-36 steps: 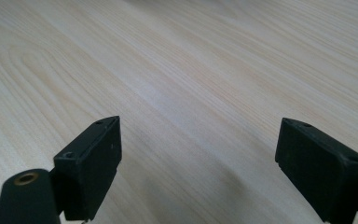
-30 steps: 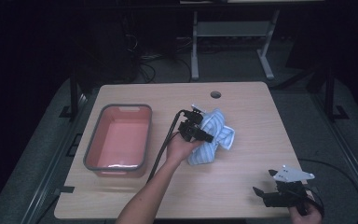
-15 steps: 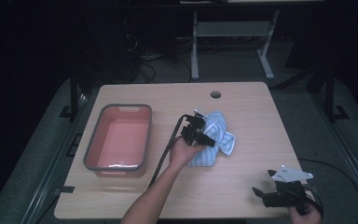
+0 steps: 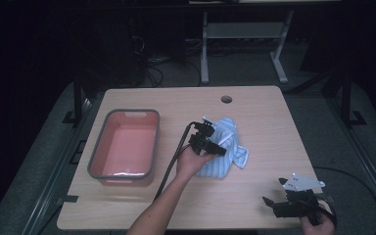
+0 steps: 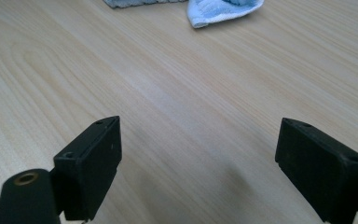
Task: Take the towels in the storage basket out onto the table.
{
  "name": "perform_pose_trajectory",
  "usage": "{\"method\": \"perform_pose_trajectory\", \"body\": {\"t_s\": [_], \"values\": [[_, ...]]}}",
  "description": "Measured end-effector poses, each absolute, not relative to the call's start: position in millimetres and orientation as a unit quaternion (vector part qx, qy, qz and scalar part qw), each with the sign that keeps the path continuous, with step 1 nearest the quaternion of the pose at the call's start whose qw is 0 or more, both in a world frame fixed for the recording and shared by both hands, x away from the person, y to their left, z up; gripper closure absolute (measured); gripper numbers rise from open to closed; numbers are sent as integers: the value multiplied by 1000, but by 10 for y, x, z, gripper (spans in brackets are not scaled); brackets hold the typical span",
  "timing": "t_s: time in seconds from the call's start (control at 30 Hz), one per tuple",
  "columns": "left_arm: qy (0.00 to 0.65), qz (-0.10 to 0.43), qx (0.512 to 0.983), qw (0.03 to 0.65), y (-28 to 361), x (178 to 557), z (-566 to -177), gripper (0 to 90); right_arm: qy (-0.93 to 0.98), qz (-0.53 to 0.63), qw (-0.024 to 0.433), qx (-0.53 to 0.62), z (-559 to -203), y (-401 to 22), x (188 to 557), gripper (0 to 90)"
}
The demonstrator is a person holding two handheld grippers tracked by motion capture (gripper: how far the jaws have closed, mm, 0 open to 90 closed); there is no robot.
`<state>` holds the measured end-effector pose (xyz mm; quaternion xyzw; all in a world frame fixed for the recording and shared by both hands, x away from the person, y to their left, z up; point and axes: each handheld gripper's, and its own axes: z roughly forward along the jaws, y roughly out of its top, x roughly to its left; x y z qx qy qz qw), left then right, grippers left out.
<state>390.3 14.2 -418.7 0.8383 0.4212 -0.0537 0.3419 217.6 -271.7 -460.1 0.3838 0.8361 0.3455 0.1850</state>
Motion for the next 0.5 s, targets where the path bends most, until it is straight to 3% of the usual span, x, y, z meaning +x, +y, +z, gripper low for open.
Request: {"method": "perform_pose_trajectory", "body": {"t_s": [0.33, 0.5], "values": [[422, -53, 838, 342, 130, 3888, -4227, 495, 835, 345, 189, 385, -4597, -2740, 2173, 139], [420, -49, 839, 343, 138, 3888, -4212, 532, 836, 344, 189, 382, -4594, -2725, 2188, 138]]}}
